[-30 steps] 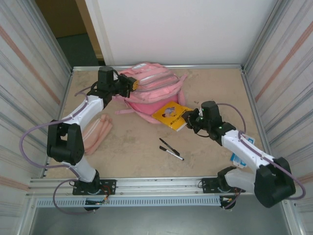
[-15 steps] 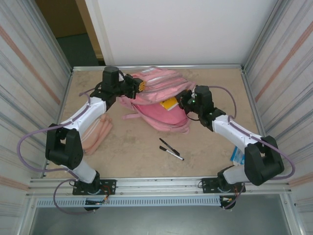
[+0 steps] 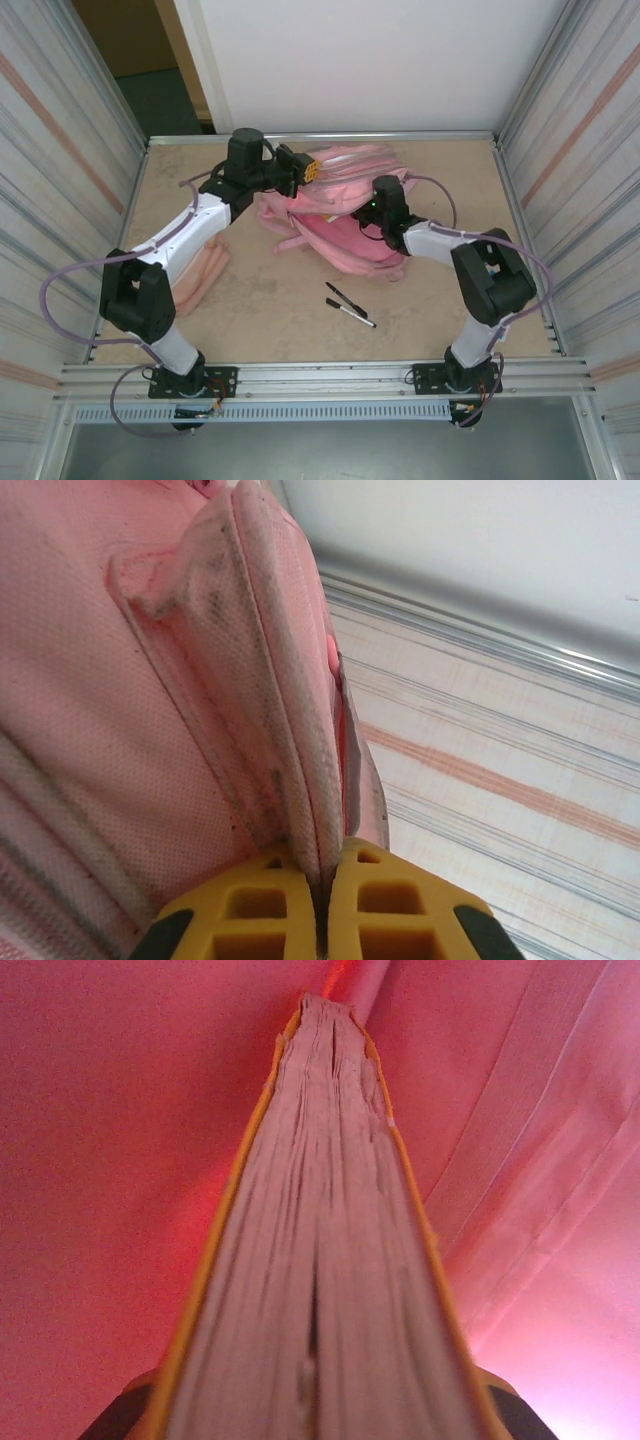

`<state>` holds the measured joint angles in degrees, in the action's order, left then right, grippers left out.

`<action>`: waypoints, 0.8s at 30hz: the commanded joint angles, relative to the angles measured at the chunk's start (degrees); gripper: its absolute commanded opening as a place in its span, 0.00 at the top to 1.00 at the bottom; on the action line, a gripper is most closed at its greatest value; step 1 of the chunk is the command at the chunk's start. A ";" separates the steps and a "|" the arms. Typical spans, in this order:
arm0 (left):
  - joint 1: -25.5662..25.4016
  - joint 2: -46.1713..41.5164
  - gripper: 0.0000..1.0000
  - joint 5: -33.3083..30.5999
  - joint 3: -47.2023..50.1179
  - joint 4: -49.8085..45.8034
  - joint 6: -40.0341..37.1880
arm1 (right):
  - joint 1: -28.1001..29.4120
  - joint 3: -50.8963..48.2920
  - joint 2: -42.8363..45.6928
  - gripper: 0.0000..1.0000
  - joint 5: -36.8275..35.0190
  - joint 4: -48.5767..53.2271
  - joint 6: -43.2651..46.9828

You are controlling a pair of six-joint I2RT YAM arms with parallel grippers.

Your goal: Pack the student bag

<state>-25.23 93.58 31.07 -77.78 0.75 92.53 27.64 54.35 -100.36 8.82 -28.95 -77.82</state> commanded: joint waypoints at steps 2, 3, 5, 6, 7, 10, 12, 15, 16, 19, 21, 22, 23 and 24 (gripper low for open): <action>-0.56 -2.54 1.00 0.99 -1.04 8.75 -0.16 | 0.97 0.92 -4.17 1.00 -0.93 -14.84 -4.92; -0.59 -2.53 1.00 0.97 -0.66 8.99 -0.11 | 1.01 0.92 -5.76 1.00 -0.76 -16.97 -5.98; -0.69 -2.54 1.00 1.27 0.40 9.71 0.19 | 1.01 1.55 -8.92 1.00 -0.01 -21.43 -8.21; -0.84 -2.44 1.00 1.44 1.05 10.44 0.75 | 0.95 2.23 -10.54 1.00 0.54 -23.54 -9.68; -0.87 -2.36 1.00 1.82 1.81 11.30 1.17 | 1.08 2.81 -12.34 1.00 0.84 -25.32 -10.67; -1.00 -3.07 1.00 0.97 4.63 13.53 1.53 | 1.36 4.86 -15.86 1.00 0.03 -25.45 -12.51; -1.48 -4.07 1.00 -0.55 5.84 12.29 0.62 | 1.61 5.95 -17.61 0.99 -0.27 -25.70 -13.33; -1.66 -5.01 1.00 -1.71 6.93 11.31 -0.71 | 1.97 7.85 -19.71 0.94 0.56 -26.46 -12.71; -1.58 -5.16 1.00 -1.72 7.24 11.20 -0.90 | 2.05 8.06 -20.43 0.91 0.83 -27.74 -12.71; -1.58 -5.21 1.00 -2.15 8.24 11.29 -0.61 | 2.15 8.12 -22.51 0.84 1.01 -31.38 -14.42; -1.61 -4.91 1.00 -2.05 8.51 11.70 -0.57 | 1.90 8.30 -23.47 0.79 0.89 -31.77 -14.73; -1.52 -4.74 1.00 -1.90 8.61 11.71 -0.56 | 1.81 8.46 -23.89 0.76 0.85 -31.57 -14.36; -1.48 -4.50 1.00 -1.76 8.74 11.89 -0.62 | 1.59 8.92 -24.39 0.74 0.93 -30.95 -13.88; -1.48 -4.30 1.00 -1.71 9.00 11.89 -0.39 | 1.31 9.31 -24.86 0.72 0.96 -29.41 -13.77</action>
<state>-25.52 92.95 25.85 -68.53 5.98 92.86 29.23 60.58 -123.85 9.26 -55.00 -90.91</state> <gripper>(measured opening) 0.056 0.269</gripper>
